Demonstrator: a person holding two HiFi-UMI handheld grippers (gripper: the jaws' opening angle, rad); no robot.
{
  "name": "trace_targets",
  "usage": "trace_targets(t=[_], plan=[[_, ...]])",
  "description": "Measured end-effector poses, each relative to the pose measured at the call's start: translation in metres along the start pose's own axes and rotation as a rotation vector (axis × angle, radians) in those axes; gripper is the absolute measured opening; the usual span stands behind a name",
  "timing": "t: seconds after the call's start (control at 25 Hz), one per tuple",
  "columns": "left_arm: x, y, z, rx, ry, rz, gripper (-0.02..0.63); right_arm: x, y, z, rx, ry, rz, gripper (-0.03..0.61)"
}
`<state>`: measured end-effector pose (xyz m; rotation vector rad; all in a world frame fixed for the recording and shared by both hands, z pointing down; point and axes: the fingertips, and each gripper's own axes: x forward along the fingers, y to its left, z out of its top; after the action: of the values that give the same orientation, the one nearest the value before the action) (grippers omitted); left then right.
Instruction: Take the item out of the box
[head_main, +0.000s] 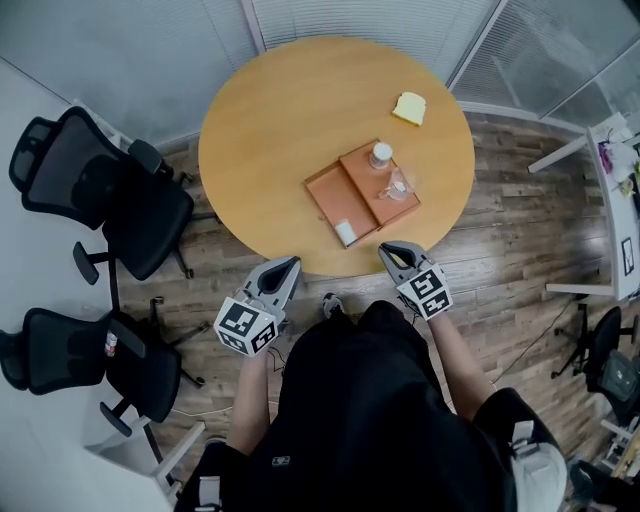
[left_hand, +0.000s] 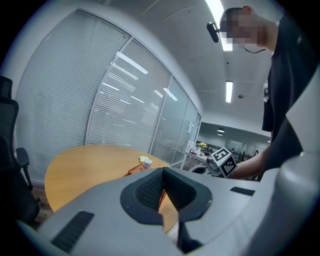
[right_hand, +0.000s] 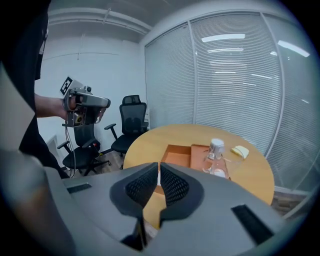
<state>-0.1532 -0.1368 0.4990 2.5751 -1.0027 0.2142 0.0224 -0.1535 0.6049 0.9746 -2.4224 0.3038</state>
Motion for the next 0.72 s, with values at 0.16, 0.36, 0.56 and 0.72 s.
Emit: trace_targets(t=[0.16, 0.36, 0.56, 0.72], plan=[[-0.003, 0.009, -0.002, -0.013, 0.01, -0.002, 0.006, 0.013, 0.002, -0.002, 0.011, 0.032, 0.014, 0.009], [-0.002, 0.011, -0.003, -0.015, 0.02, -0.007, 0.006, 0.034, -0.002, -0.004, 0.016, 0.058, 0.026, 0.009], [0.002, 0.023, -0.006, -0.033, 0.019, 0.016, 0.006, 0.061, -0.001, -0.011, 0.041, 0.114, 0.08, 0.009], [0.01, 0.03, -0.006, -0.034, 0.037, 0.03, 0.006, 0.083, -0.002, -0.023, 0.036, 0.185, 0.131, 0.009]])
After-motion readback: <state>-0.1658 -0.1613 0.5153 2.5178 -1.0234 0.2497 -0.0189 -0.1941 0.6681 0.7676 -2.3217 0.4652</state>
